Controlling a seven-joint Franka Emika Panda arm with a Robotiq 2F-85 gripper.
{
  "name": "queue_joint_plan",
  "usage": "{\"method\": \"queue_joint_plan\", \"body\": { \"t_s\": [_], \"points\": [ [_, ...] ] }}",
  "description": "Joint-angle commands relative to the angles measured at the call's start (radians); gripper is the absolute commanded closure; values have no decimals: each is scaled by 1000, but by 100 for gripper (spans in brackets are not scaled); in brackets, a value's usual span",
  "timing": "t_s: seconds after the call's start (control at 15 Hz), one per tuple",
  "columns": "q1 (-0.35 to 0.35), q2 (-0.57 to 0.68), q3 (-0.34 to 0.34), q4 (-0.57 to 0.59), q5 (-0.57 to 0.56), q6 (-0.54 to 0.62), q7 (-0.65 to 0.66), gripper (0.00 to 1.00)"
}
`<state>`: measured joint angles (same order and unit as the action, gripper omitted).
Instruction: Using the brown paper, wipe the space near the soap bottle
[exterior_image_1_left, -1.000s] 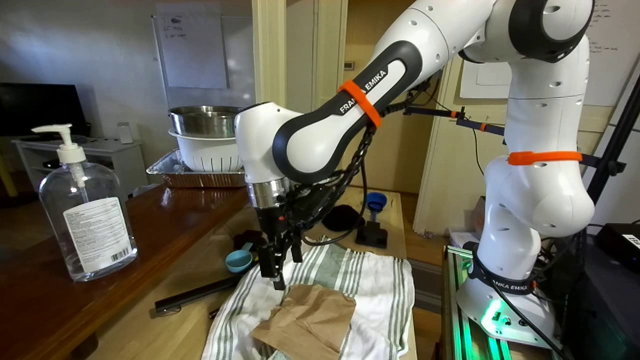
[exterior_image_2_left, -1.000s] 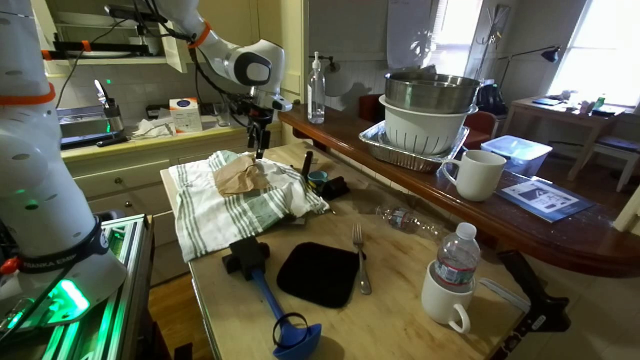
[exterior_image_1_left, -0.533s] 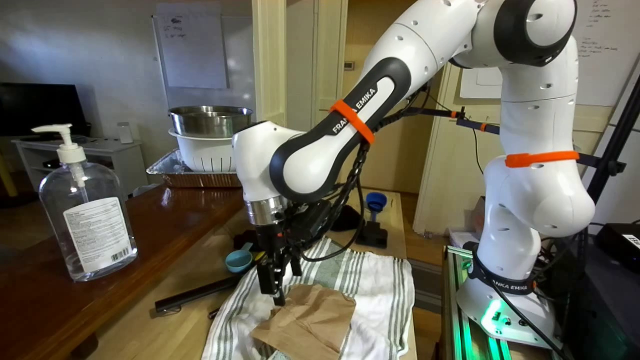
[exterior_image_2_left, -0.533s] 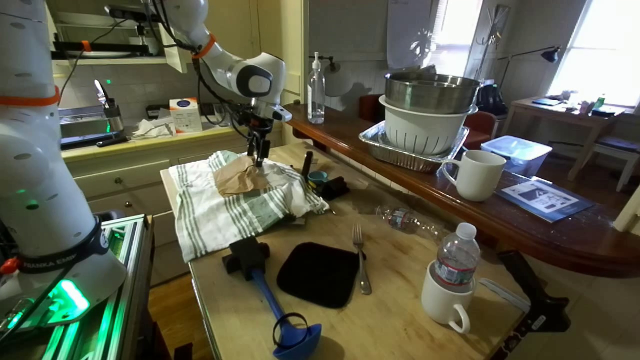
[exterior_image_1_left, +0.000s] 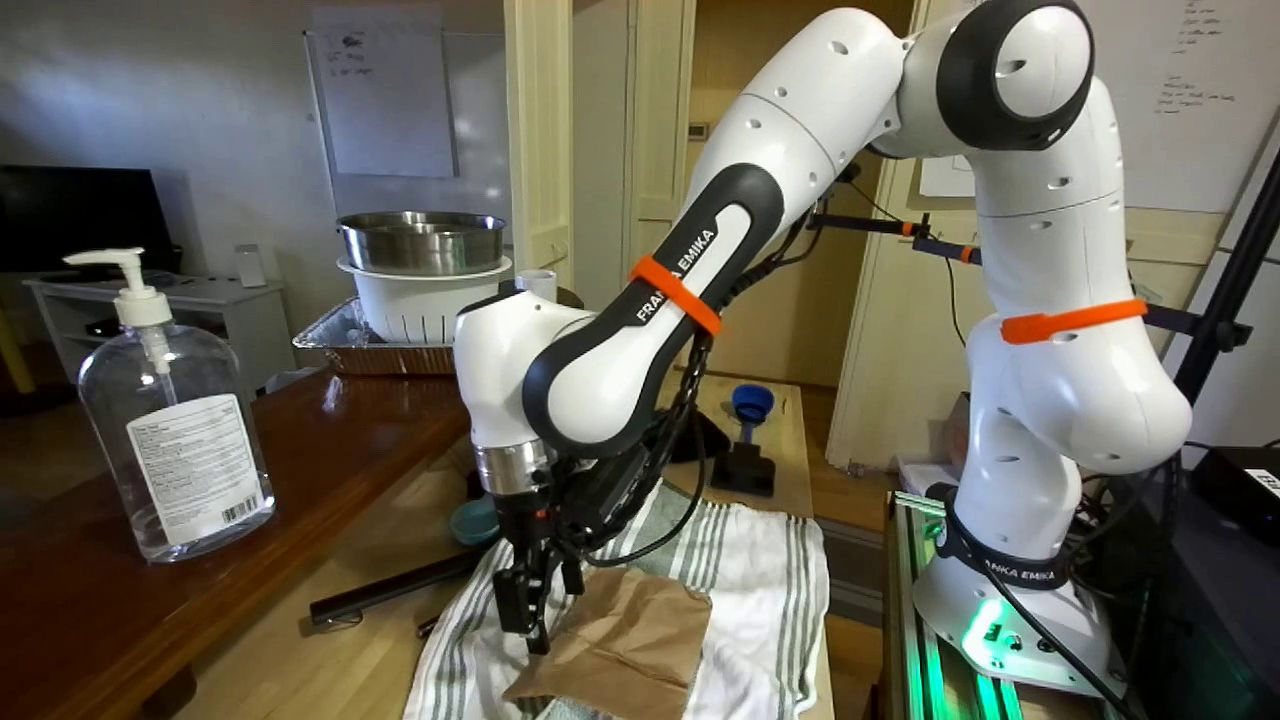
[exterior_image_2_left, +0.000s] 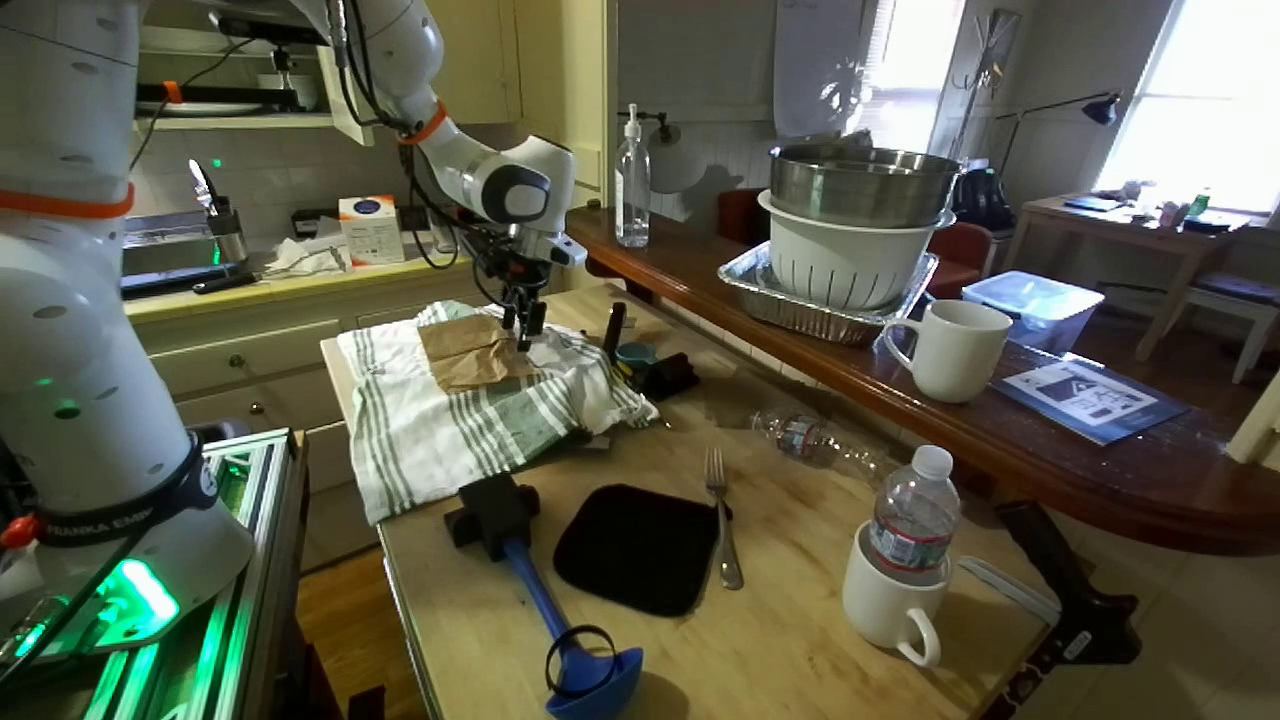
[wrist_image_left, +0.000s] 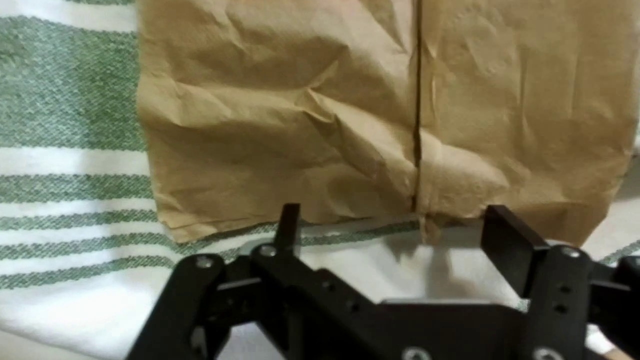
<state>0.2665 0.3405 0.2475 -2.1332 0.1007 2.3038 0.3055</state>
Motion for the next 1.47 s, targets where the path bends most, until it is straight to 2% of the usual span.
{"method": "queue_joint_plan", "body": {
  "t_s": [0.0, 0.07, 0.2, 0.27, 0.47, 1.13, 1.2, 1.27, 1.4],
  "points": [
    [17, 47, -3, 50, 27, 2, -18, 38],
    [19, 53, 0, 58, 37, -3, -20, 40],
    [22, 61, 6, 69, 54, -3, -27, 38],
    [24, 63, 10, 69, 63, -1, -31, 23],
    [30, 53, 17, 57, 83, -11, -34, 0],
    [34, 46, 32, 44, 166, -112, -26, 0],
    [34, 47, 31, 43, 168, -119, -25, 9],
    [35, 48, 31, 44, 170, -124, -26, 25],
    [37, 50, 28, 43, 167, -133, -23, 42]
  ]
}}
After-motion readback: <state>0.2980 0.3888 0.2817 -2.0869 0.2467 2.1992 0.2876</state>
